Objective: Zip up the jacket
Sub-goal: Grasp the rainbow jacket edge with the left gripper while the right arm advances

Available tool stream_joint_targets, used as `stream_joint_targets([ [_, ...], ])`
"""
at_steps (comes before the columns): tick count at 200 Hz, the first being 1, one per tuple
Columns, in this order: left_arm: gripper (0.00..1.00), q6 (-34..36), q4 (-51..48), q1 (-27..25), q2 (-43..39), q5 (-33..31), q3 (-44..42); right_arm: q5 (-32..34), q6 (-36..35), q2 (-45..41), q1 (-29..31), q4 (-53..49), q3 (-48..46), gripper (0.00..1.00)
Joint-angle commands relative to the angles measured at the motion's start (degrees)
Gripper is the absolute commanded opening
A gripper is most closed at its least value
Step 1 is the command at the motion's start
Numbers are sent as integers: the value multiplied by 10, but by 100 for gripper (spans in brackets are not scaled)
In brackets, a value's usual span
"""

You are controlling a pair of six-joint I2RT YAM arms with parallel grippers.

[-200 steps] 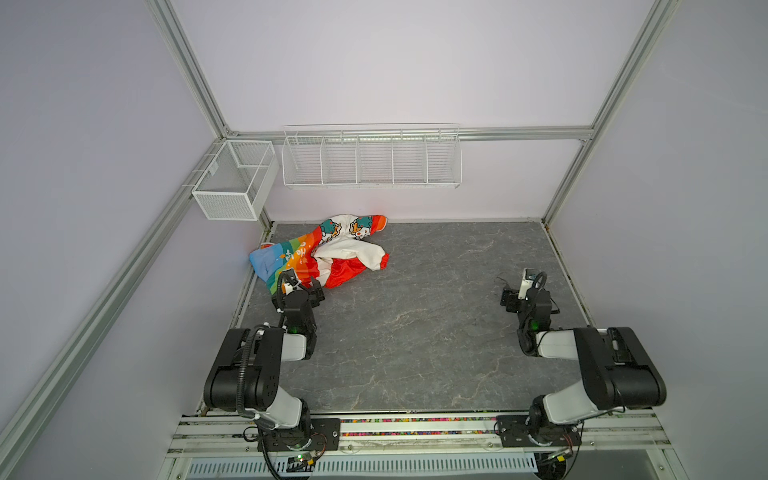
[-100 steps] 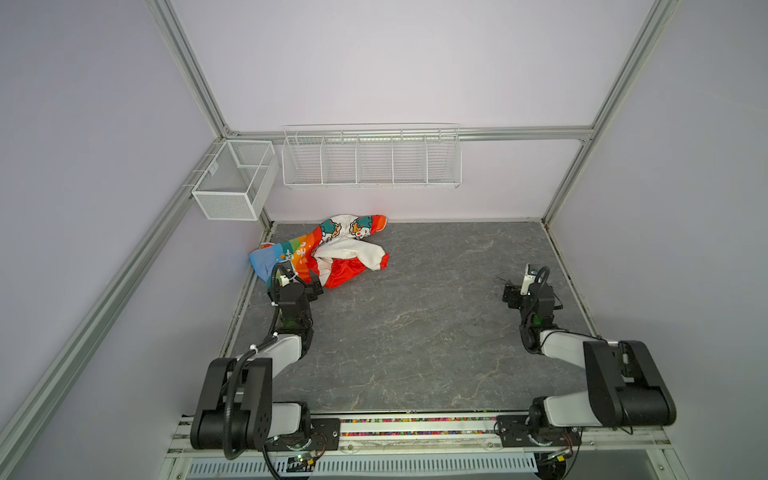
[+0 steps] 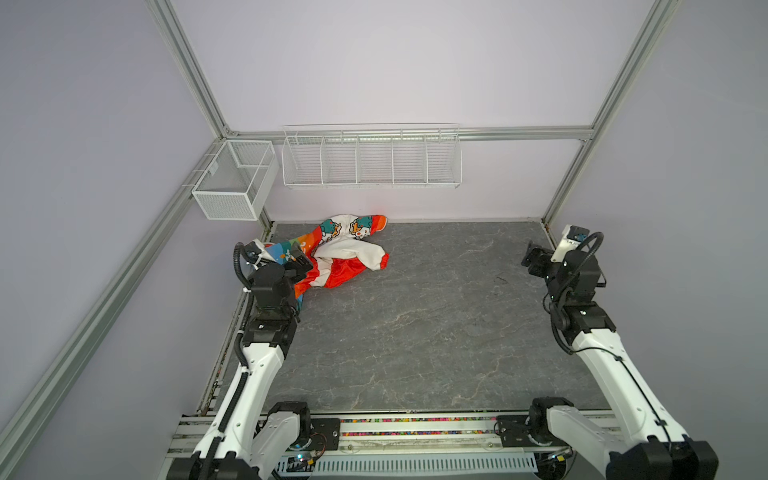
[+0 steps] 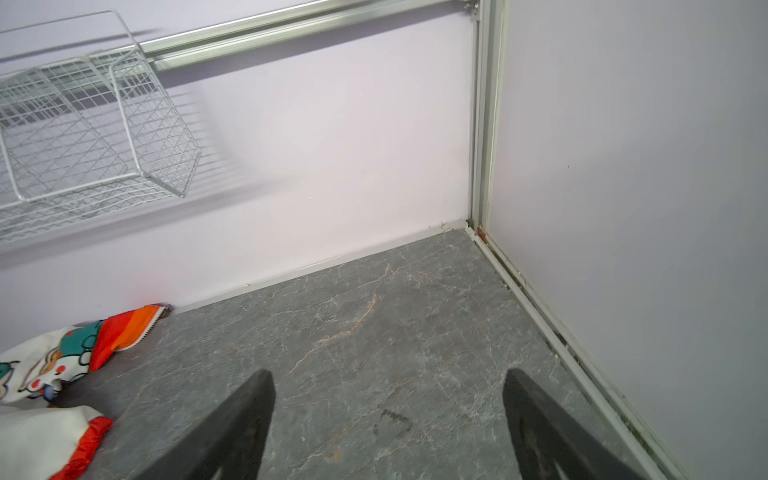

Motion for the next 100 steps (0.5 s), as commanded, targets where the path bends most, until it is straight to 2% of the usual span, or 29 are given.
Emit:
stream_joint_targets([
  [1,99,-88,-74,4,-40,27,-21,-12,116,9,-33,-169,2,89],
  [11,99,-92,-91,11,-46,49,-23,-77,133,3,-57,-173,2,92],
  [30,99,-112,-159,23,-35,64,-8,-151,139,-8,-66,-175,-2,100],
  [51,99,-140,-221,28,-12,59,7,-226,136,-13,-60,-170,-11,98],
  [75,99,-157,-253,37,27,73,10,-240,127,-6,-36,-213,-6,100],
  [100,99,-177,-265,75,63,100,-3,-240,118,2,4,-251,-9,98],
])
